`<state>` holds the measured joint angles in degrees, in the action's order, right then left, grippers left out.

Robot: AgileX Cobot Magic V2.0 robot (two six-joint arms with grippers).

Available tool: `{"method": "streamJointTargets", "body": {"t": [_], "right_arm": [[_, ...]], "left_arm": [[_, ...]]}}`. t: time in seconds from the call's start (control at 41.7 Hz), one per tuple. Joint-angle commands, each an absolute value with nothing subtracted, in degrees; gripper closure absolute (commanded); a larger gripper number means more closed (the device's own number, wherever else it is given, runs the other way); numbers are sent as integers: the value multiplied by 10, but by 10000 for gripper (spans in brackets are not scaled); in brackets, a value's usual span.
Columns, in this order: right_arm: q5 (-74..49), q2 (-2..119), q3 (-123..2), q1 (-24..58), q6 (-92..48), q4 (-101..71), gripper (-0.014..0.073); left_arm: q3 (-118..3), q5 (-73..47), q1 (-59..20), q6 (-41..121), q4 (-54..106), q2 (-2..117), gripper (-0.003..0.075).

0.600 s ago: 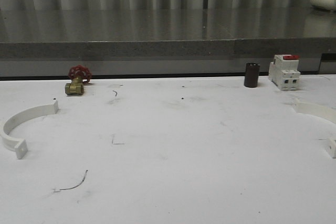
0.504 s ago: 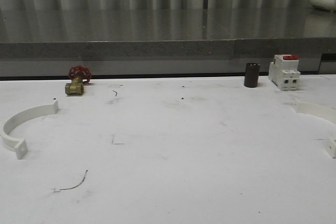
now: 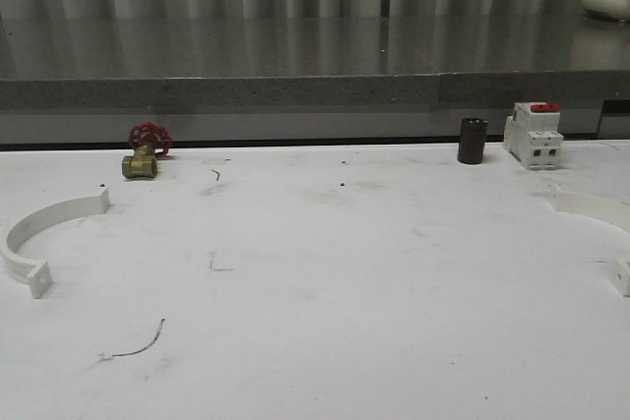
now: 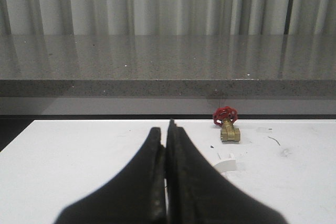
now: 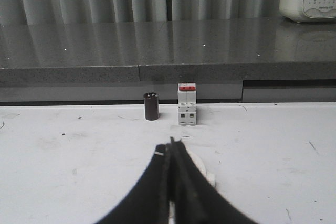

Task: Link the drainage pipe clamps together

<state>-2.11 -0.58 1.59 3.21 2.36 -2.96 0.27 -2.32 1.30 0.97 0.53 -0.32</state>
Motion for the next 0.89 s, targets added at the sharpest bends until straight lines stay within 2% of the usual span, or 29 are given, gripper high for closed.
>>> {"method": "streamJointTargets", "body": {"t": [0.0, 0.12, 0.312, 0.456, 0.672, 0.864], "right_arm": [[43, -15, 13, 31, 21, -24, 710], [50, -15, 7, 31, 21, -33, 710], [-68, -9, -107, 31, 21, -38, 710], [-144, 37, -210, 31, 21, -38, 710], [-239, 148, -337, 31, 21, -38, 710], [-299, 243, -369, 31, 21, -38, 710]], "left_arm": [[16, 24, 10, 7, 9, -8, 741], [14, 61, 10, 7, 9, -8, 741], [-77, 59, 9, 7, 9, -6, 741], [-190, -24, 9, 7, 9, 23, 741], [-354, -186, 9, 7, 9, 127, 741], [-396, -275, 9, 7, 9, 208, 741]]}}
